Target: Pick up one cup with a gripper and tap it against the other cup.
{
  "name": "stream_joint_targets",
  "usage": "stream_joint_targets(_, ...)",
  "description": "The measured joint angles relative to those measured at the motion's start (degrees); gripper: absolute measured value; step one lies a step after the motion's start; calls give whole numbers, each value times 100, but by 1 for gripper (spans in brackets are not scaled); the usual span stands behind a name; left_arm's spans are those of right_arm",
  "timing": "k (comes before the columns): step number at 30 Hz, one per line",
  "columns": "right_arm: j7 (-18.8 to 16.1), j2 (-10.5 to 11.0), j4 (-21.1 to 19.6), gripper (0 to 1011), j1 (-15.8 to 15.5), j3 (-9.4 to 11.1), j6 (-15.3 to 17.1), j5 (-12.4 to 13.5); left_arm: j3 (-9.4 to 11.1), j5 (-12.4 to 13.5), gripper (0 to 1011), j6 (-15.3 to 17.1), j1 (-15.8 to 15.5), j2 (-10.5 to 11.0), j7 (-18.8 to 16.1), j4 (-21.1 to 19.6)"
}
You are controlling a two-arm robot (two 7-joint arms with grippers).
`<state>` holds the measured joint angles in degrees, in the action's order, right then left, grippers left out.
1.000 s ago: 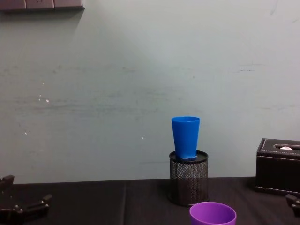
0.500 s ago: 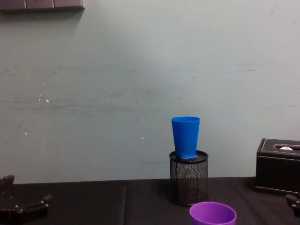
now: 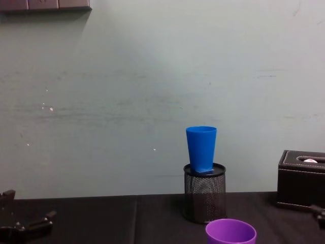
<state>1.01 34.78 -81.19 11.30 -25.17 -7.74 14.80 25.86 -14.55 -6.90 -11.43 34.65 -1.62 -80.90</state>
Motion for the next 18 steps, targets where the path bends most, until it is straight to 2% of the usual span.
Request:
stream_joint_targets(6,-285,83,-172,1003,-124,167,-155,156,0,0,1000,0,0,0,0,0)
stream_joint_targets(12,-824,294,-487,1003,-383,338,-203,511,0,0,1000,0,0,0,0,0)
stream_joint_targets(17,-1656,562,-717,1003,-721,452,-436,1035,0,0,1000,0,0,0,0,0)
stream_joint_targets(18,-1931,644,-759,1003,-821,452,-516,1167,0,0,1000,0,0,0,0,0)
